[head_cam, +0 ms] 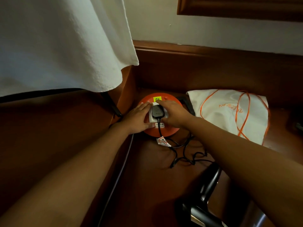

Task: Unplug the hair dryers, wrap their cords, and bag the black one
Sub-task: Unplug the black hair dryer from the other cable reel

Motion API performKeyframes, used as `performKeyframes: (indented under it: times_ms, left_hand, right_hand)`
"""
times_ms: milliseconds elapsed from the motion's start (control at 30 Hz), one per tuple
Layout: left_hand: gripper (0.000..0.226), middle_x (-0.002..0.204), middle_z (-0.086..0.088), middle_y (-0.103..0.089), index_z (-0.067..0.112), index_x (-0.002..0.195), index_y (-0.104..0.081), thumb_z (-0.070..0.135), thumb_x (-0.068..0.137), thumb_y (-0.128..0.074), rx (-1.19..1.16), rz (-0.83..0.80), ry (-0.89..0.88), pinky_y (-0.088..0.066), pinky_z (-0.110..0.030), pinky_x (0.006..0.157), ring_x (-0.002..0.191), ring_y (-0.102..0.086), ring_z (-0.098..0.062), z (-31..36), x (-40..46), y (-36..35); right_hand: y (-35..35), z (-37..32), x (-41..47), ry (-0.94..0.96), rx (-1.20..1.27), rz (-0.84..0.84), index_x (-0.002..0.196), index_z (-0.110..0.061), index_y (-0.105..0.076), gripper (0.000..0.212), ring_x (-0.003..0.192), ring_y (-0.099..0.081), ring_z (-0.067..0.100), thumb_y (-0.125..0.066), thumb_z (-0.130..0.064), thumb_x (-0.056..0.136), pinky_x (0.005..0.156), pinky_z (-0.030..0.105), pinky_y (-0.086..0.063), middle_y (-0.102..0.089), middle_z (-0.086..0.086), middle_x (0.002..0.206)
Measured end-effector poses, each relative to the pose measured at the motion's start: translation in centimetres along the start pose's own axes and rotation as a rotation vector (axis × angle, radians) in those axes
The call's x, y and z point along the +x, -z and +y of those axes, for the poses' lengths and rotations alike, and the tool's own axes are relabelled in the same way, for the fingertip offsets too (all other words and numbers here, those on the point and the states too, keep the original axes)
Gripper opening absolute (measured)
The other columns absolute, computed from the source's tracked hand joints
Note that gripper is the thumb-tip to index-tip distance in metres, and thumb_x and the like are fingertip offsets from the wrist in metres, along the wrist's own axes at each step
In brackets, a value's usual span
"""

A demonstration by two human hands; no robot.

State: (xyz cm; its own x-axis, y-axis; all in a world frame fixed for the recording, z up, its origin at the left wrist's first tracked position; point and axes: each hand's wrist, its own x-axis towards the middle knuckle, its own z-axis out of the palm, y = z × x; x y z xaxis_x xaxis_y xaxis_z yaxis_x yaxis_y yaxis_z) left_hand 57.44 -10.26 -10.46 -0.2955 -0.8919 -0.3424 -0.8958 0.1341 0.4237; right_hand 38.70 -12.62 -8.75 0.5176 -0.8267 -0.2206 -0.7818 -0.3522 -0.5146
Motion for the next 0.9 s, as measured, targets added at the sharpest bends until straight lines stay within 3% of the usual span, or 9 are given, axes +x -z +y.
performKeyframes:
  times_ms: [300,900]
  left_hand:
    - [0.094,0.162,0.008,0.007,0.028,0.155,-0.003,0.050,0.086,-0.062,-0.054,-0.015,-0.030,-0.011,-0.048,0.120,0.148,0.008,-0.016,-1.1,0.3,-0.8]
    - [0.092,0.162,0.010,0.007,0.029,0.154,-0.003,0.046,0.087,-0.063,-0.095,0.004,-0.045,-0.010,-0.046,0.120,0.148,0.009,-0.014,-1.6,0.4,-1.2]
  right_hand:
    - [0.6,-0.5,0.9,0.033,-0.108,0.025,0.132,-0.010,-0.052,0.054,0.120,-0.049,0.027,-0.069,-0.010,0.082,0.095,0.032,-0.039,-0.057,0.012,0.130]
    - [1.2,-0.1,1.5,0.057,-0.164,-0.009,0.137,-0.013,-0.049,0.059,0.118,-0.053,0.027,-0.070,-0.020,0.083,0.088,0.030,-0.041,-0.060,0.010,0.129]
